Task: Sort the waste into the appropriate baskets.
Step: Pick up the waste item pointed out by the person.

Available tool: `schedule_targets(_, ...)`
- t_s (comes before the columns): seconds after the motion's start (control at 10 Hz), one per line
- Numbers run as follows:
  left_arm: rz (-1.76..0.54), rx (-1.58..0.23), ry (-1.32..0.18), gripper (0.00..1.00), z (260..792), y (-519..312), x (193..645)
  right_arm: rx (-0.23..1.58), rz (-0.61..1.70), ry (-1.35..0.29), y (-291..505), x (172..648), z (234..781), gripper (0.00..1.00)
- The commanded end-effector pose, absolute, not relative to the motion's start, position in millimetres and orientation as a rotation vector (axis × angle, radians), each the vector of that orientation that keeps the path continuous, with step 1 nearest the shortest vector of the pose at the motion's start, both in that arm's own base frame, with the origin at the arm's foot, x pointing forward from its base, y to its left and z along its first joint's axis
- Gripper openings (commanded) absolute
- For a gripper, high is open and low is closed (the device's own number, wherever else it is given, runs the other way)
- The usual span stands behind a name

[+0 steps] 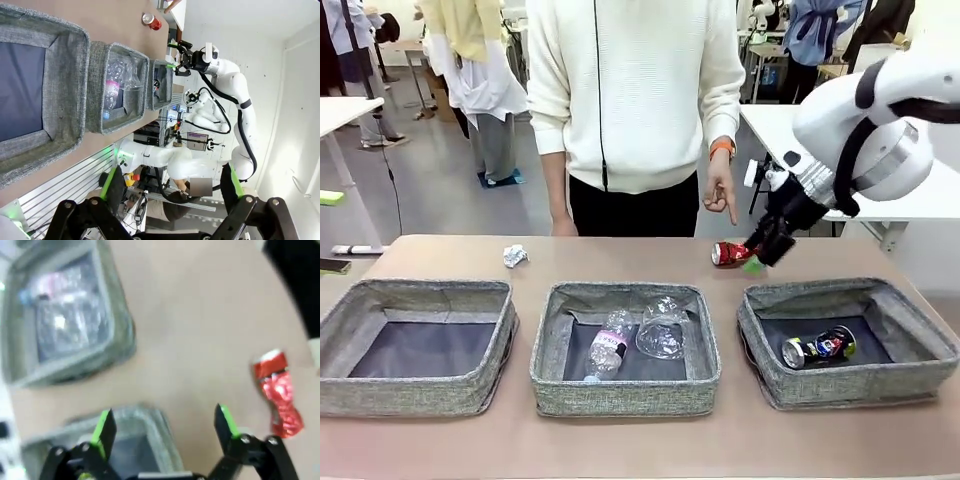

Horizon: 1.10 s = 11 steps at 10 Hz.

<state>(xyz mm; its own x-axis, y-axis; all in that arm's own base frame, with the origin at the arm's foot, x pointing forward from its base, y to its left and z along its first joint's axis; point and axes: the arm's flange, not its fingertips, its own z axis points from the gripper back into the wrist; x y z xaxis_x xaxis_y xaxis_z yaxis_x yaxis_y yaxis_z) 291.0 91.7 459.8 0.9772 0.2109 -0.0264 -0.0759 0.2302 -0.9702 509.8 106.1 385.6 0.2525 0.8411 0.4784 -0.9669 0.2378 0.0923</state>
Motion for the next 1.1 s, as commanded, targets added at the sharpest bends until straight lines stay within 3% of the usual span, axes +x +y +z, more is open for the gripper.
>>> schedule_targets(0.0, 0.185, -1.335, -0.138, 1.00, 461.4, 92.2, 291.1, 0.234, 1.540, -0.303, 97.3, 533.4, 410.7, 1.00)
schedule_targets(0.1, 0.185, -1.335, -0.138, 1.00, 461.4, 92.2, 291.1, 0.095, 1.510, -0.357, 100.0, 542.0, 406.9, 1.00)
schedule_targets(0.3, 0.185, -1.335, -0.138, 1.00, 461.4, 92.2, 291.1, 0.049, 1.502, -0.455, 113.3, 568.2, 380.6, 1.00)
schedule_targets(0.7, 0.185, -1.335, -0.138, 1.00, 461.4, 92.2, 291.1, 0.051, 1.347, -0.413, 115.3, 626.4, 343.1, 1.00)
schedule_targets(1.0, 0.185, -1.335, -0.138, 1.00, 461.4, 92.2, 291.1, 0.095, 1.336, -0.364, 115.8, 643.9, 316.9, 1.00)
